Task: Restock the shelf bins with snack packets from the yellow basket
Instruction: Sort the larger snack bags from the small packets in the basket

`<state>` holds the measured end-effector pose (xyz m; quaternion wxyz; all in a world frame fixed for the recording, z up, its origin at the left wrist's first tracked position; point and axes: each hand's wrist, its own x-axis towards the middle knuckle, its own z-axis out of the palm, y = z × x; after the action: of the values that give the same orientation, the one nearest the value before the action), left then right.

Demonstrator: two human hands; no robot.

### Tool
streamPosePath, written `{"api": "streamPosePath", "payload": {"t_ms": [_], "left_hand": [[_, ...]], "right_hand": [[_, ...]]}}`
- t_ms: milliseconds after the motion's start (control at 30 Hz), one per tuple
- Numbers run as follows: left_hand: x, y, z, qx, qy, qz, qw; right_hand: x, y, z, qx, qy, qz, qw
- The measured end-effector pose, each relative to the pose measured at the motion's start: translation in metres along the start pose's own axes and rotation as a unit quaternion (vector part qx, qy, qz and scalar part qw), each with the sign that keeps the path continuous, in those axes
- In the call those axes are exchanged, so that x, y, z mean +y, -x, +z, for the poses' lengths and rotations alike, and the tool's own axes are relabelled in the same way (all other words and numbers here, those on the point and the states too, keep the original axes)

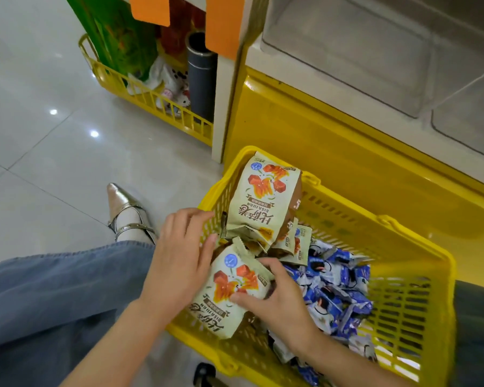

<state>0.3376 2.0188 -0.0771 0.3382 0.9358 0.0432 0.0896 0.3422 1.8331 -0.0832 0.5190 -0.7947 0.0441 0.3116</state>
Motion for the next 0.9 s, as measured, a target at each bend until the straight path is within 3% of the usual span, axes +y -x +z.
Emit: {"api": "streamPosePath", "payload": {"t_ms": [67, 133, 167, 233, 367, 433, 567, 800, 900], "left_hand": [[0.012, 0.007, -0.004, -0.105, 0.152, -0.055, 0.981], [0.017, 0.009, -0.007, -0.196, 0.316, -0.176, 0.911], [0.016, 0.007, -0.008, -0.221, 0.351, -0.222, 0.882], [0.014, 0.004, -0.011, -0.227, 0.363, -0.268, 0.863], [0.016, -0.005, -0.015, -0.128, 0.311, -0.281, 0.899], [0.019, -0.009, -0.017, -0.067, 0.288, -0.279, 0.914], [0.022, -0.014, -0.029, 0.031, 0.286, -0.282, 0.915], [0.028, -0.012, -0.036, 0.030, 0.245, -0.263, 0.933], [0.028, -0.008, -0.032, 0.002, 0.217, -0.256, 0.942]], "right_hand": [[-0.008, 0.002, 0.002, 0.017, -0.011, -0.052, 0.998], [-0.015, 0.001, -0.001, 0.023, -0.060, -0.074, 0.995], [-0.018, 0.000, -0.003, 0.025, -0.088, -0.080, 0.993], [-0.015, 0.000, -0.005, 0.029, -0.139, -0.100, 0.985], [0.012, -0.005, -0.003, 0.047, -0.219, -0.065, 0.972], [0.030, -0.012, -0.001, 0.046, -0.159, -0.009, 0.986], [0.044, -0.018, 0.022, -0.066, -0.056, 0.030, 0.996], [0.043, -0.016, 0.038, -0.047, 0.108, -0.092, 0.989], [0.043, -0.016, 0.032, -0.068, 0.137, -0.092, 0.984]]}}
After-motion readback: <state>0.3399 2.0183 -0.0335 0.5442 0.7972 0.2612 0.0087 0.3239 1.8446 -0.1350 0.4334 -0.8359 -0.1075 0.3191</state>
